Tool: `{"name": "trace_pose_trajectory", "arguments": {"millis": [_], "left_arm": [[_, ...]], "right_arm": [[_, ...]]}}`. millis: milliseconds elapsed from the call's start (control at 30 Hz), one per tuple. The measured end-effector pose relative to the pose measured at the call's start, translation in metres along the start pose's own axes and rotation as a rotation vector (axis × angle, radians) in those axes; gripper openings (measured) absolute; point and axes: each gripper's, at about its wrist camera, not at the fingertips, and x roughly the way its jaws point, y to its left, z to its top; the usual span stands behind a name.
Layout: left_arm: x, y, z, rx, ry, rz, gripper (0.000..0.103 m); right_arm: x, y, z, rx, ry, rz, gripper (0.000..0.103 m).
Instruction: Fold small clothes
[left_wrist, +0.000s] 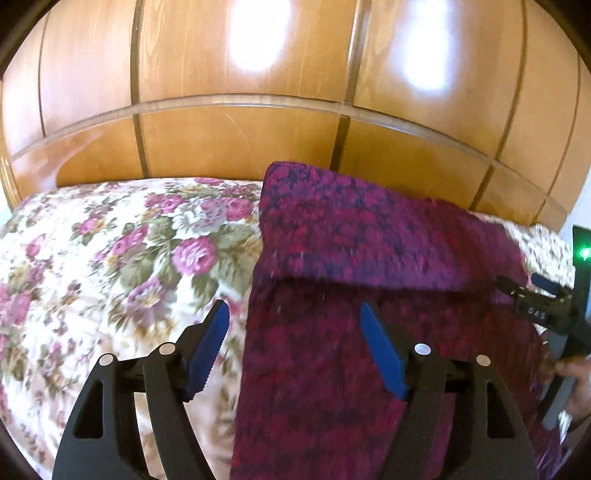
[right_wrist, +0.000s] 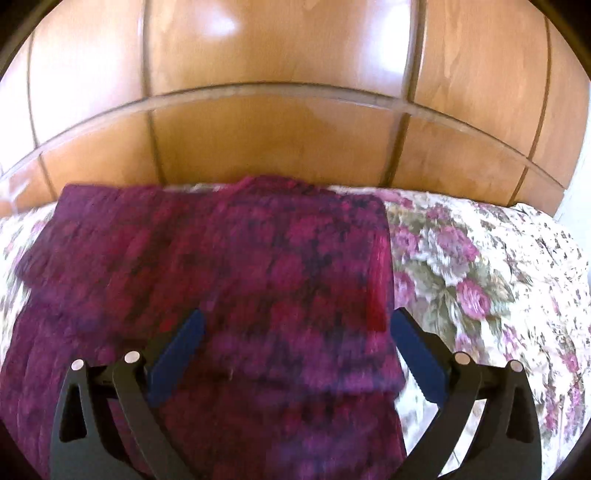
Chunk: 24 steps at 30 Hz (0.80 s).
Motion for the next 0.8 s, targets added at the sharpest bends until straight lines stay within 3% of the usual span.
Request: {"name": "trace_pose_trajectory", "arguments": {"millis": [200, 333, 500, 700, 800], "left_arm": [[-0.014, 0.008, -0.028, -0.026, 0.04, -0.028, 0.072], [-0.018, 0.01, -0.048, -0.008, 0.07, -0.018, 0.072], [-0.021, 0.025, -0.066, -0.056, 0.113, -0.031, 0.073], [-0.036, 0.043, -0.092, -0.052, 0.184, -0.075, 0.072], [-0.045, 0.051, -0.113, -0.051, 0.241, -0.122, 0.066]], "right_arm": [[-0.018, -0.009, -0.046, -0.053, 0.133, 0.006, 0.101], [-0.033, -0.026, -0.077, 0.007, 0.188, 0.031, 0.101], [-0.054, -0.049, -0.105, 0.073, 0.222, 0.047, 0.101], [-0.076, -0.072, -0.142, 0.19, 0.275, 0.173, 0.101], [-0.097, -0.075, -0.164, 0.204, 0.284, 0.247, 0.101]]}}
